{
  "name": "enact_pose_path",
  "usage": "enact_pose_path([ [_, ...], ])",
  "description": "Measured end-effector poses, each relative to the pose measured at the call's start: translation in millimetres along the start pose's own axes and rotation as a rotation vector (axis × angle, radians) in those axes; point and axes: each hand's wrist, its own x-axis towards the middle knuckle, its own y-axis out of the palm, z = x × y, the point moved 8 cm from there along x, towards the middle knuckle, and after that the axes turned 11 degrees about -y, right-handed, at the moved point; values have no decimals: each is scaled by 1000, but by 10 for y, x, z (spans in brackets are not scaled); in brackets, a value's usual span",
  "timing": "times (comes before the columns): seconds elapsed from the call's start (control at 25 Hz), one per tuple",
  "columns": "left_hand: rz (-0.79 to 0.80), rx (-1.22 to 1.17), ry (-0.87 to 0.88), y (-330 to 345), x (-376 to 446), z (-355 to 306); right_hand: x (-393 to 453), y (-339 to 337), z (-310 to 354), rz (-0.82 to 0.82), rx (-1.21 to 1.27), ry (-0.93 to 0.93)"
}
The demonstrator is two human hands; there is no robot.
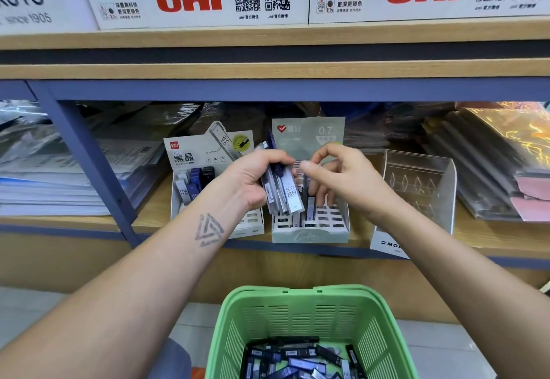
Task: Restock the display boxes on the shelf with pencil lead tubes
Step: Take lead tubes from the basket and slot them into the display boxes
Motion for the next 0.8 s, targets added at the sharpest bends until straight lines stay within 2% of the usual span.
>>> enact_pose_path([
  [0.08,-7,-9,-7,4,0,4,-76,166,58,118,53,60],
  [0.16,-6,-1,-17,5,3,22,-108,229,85,143,8,85],
  [0.28,-22,-21,-23,-33,31,30,-60,172,87,66,47,112],
  [0.64,33,-55,11,-58,28,-41,35,-210,-200,-319,331,158],
  [0.72,61,-96,29,-49,19,-49,13,-254,-297,-348,392,199],
  [0.8,58,-154,54,-67,22,-70,2,-244,-342,-282,379,220],
])
